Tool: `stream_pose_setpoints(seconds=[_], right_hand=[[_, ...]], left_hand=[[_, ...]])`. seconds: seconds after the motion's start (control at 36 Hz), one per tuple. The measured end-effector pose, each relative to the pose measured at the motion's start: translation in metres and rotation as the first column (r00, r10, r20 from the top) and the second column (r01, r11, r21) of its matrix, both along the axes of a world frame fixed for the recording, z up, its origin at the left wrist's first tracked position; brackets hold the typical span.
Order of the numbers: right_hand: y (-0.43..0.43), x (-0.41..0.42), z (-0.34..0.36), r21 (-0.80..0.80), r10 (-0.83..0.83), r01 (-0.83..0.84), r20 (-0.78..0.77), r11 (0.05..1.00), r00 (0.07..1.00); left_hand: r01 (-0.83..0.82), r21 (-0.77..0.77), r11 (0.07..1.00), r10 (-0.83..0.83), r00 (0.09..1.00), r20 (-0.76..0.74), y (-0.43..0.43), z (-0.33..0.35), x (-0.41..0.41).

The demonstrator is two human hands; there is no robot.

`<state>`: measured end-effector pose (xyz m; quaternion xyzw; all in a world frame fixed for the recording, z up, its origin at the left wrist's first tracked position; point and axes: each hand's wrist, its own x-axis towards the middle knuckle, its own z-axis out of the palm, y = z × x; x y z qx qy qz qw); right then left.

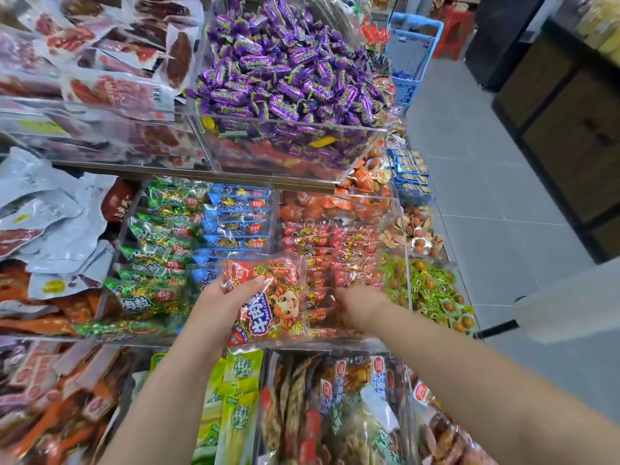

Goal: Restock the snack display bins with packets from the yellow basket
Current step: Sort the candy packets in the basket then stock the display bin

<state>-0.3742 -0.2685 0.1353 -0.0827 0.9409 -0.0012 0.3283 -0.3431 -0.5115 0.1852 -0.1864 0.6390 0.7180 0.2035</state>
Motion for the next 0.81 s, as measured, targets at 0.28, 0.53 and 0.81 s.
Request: stream_pose_setpoints(seconds=[0.28,0.53,0.81], right_hand=[[0.033,0.010,-0.020,0.186,0.165,-0.129,-0.190,0.974,0.968],[0.020,0.012,-0.045,0.334,0.226,-0.146,-0.216,0.931,0.950],[0.024,0.010,-0.042,0.269,0.182,-0.137,-0.153,0.953,0.971]], left_hand=[[-0.006,0.021,1.000,0.006,1.000,0.029,0.004,0.000,-0.003],[-0.004,-0.001,1.000,0.004,0.999,0.043,0.008,0.000,-0.007],[0.008,-0.014,1.000,-0.007,0.999,0.033,0.012,0.002,-0.010]])
